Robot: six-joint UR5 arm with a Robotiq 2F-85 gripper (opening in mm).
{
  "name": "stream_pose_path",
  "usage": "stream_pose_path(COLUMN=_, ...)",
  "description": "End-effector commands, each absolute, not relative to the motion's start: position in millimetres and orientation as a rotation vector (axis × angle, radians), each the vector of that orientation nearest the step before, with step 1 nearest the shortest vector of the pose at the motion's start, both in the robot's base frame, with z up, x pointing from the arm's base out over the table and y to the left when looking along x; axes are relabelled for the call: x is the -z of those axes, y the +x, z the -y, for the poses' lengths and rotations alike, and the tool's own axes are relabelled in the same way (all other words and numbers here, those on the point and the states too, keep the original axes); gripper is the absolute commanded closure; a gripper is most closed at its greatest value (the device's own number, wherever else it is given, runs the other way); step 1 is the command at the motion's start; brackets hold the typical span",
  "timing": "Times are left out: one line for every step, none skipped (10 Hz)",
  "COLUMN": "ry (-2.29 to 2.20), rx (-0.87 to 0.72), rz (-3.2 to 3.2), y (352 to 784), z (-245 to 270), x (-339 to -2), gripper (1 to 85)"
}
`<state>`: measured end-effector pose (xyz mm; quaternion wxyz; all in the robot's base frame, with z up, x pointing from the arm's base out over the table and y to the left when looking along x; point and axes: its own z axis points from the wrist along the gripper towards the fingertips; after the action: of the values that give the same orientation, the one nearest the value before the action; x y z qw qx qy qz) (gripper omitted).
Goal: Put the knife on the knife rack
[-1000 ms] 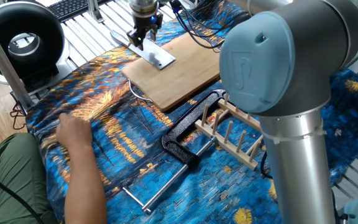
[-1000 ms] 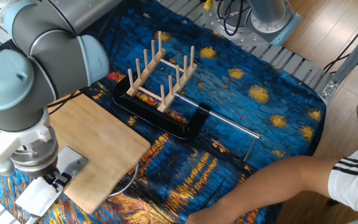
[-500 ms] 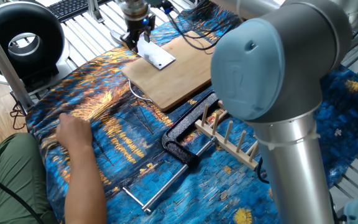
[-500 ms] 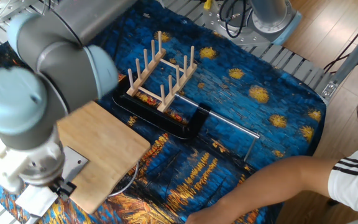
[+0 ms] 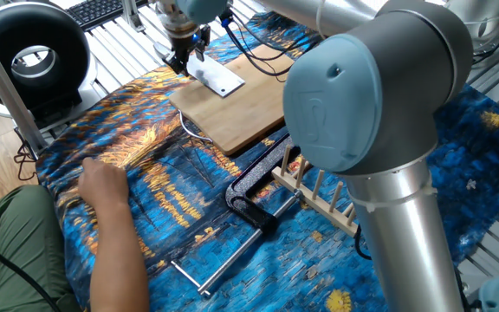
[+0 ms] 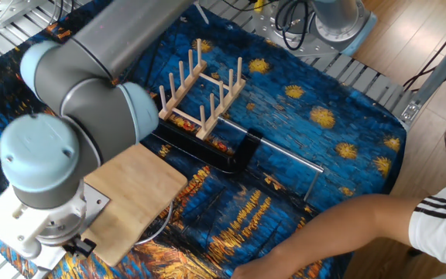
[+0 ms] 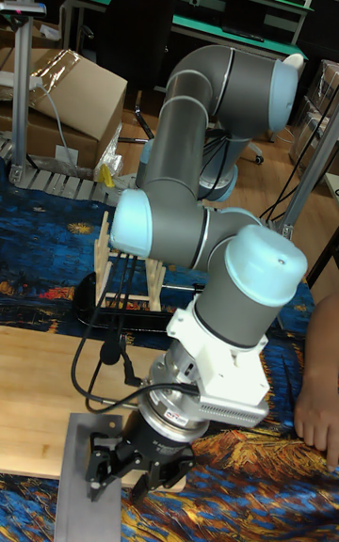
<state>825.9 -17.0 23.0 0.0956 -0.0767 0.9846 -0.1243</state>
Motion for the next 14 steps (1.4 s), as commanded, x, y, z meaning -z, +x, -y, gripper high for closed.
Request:
stream_pose_path(ry=-0.214, rx=0.408, rz=-2.907, y=828, z=23, x=-16, gripper=31.7)
stream_pose_path(ry=-0.209, rx=0.410, rz=-2.910, y=828, z=23, x=-16, gripper=32.3)
stream_pose_path(ry=-0.207, rx=0.409, rz=-2.911, y=827, z=24, x=-15, gripper=32.3)
stream_pose_path(ry=-0.205, rx=0.411, rz=-2.911, y=826, z=25, x=-14, gripper=32.3)
stream_pose_path(ry=-0.200, rx=0.413, rz=-2.911, y=826, z=26, x=-13, gripper=32.3)
stream_pose_path(ry=-0.194, rx=0.412, rz=-2.910, y=826, z=27, x=-12, gripper=32.3)
stream_pose_path(ry=-0.194, rx=0.410, rz=-2.909, y=826, z=28, x=-12, gripper=32.7)
stream_pose_path(ry=-0.194, rx=0.414, rz=-2.906, y=827, z=30, x=-11, gripper=32.7)
stream_pose_path(ry=-0.195, rx=0.419, rz=-2.902, y=827, z=32, x=-10, gripper=32.7)
stream_pose_path(ry=-0.196, rx=0.420, rz=-2.897, y=827, z=33, x=-9, gripper=32.7)
stream_pose_path(ry=-0.197, rx=0.422, rz=-2.892, y=828, z=34, x=-9, gripper=32.7)
stream_pose_path(ry=-0.201, rx=0.429, rz=-2.886, y=830, z=36, x=-9, gripper=33.3)
stream_pose_path(ry=-0.205, rx=0.440, rz=-2.883, y=830, z=38, x=-10, gripper=34.3)
stream_pose_path(ry=-0.204, rx=0.451, rz=-2.883, y=830, z=40, x=-11, gripper=36.7)
